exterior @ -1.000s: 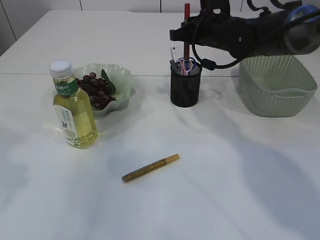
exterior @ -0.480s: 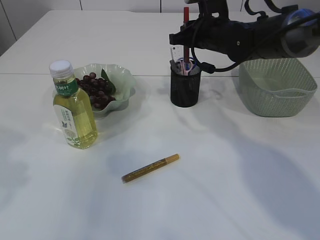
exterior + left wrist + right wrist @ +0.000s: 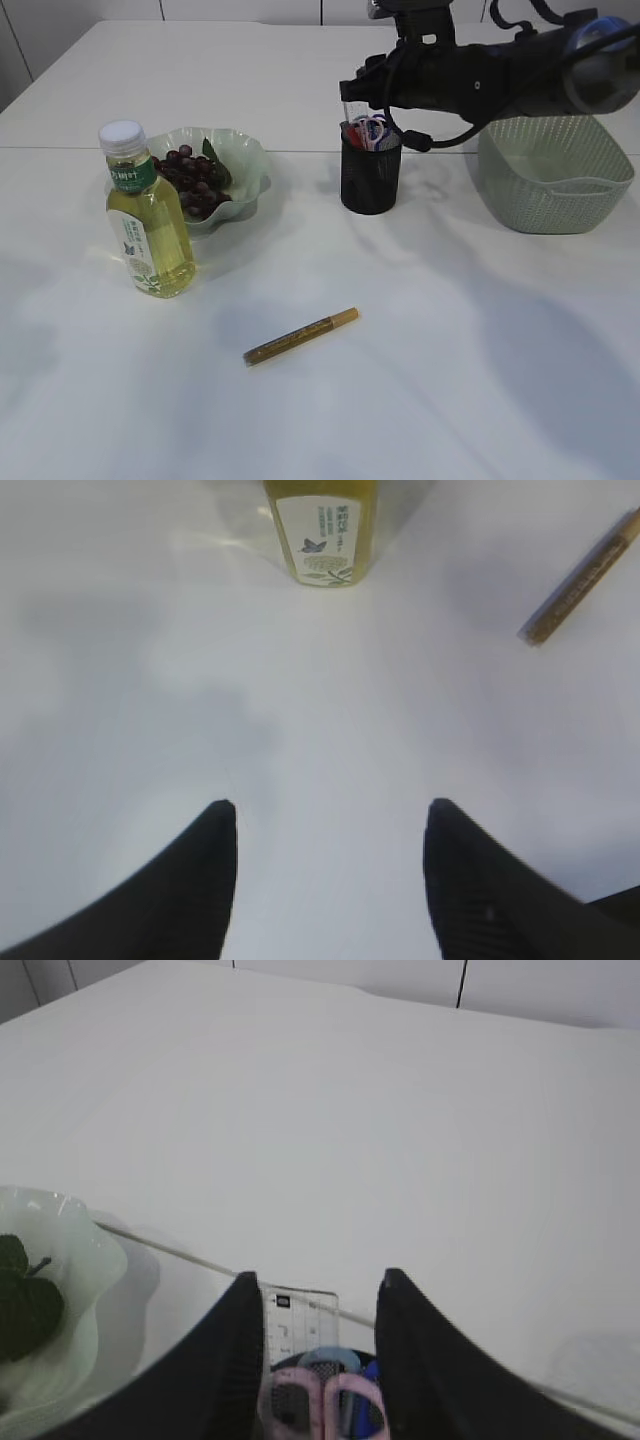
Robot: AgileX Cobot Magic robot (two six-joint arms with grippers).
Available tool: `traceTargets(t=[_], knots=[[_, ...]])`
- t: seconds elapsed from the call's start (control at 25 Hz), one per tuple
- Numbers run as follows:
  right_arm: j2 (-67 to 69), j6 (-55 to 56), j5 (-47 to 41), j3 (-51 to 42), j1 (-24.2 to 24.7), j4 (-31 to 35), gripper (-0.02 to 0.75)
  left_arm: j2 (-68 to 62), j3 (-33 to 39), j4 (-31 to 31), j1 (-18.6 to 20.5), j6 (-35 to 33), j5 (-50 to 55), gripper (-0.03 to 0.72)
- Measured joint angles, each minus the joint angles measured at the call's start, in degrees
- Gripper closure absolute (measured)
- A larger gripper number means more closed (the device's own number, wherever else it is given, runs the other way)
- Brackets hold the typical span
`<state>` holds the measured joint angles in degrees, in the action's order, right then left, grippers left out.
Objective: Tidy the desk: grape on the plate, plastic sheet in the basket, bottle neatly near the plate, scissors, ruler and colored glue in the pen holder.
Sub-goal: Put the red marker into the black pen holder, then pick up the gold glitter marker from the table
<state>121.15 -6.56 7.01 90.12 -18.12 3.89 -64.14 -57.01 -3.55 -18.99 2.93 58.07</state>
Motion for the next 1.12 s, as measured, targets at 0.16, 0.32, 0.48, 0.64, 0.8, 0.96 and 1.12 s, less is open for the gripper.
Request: traceTargets(t=[0.16, 0.32, 0.48, 0.64, 0.8, 0.96, 1.12], knots=[[-2.0, 0.0, -7.0, 0.0, 0.0, 0.1, 0.421, 0.0, 0.0, 0.0, 0.0, 0.0, 0.0, 0.254], [-6.7, 0.0, -17.9, 0.1, 0.0, 3.2, 0.420, 0.0, 0.0, 0.8, 0.0, 0.0, 0.0, 0.254], [-11.9, 0.0, -35.2, 0.3, 0.1, 7.6, 0.423, 0.0, 0.0, 0.8, 0.0, 0.0, -0.3, 0.254], [-15.3, 0.0, -57.7, 0.3, 0.1, 10.5, 0.425, 0.0, 0.0, 0.9, 0.0, -0.3, -1.1, 0.254], [-16.4, 0.0, -74.3, 0.3, 0.1, 13.3, 0.425, 0.0, 0.0, 0.9, 0.0, -0.4, -2.7, 0.254], [-16.5, 0.0, -76.7, 0.3, 0.1, 13.6, 0.425, 0.0, 0.0, 2.0, 0.0, -1.8, -3.5, 0.254], [-16.5, 0.8, -76.8, 0.3, 0.1, 13.5, 0.425, -0.7, 0.0, 5.7, -0.1, -5.3, -3.6, 0.253]])
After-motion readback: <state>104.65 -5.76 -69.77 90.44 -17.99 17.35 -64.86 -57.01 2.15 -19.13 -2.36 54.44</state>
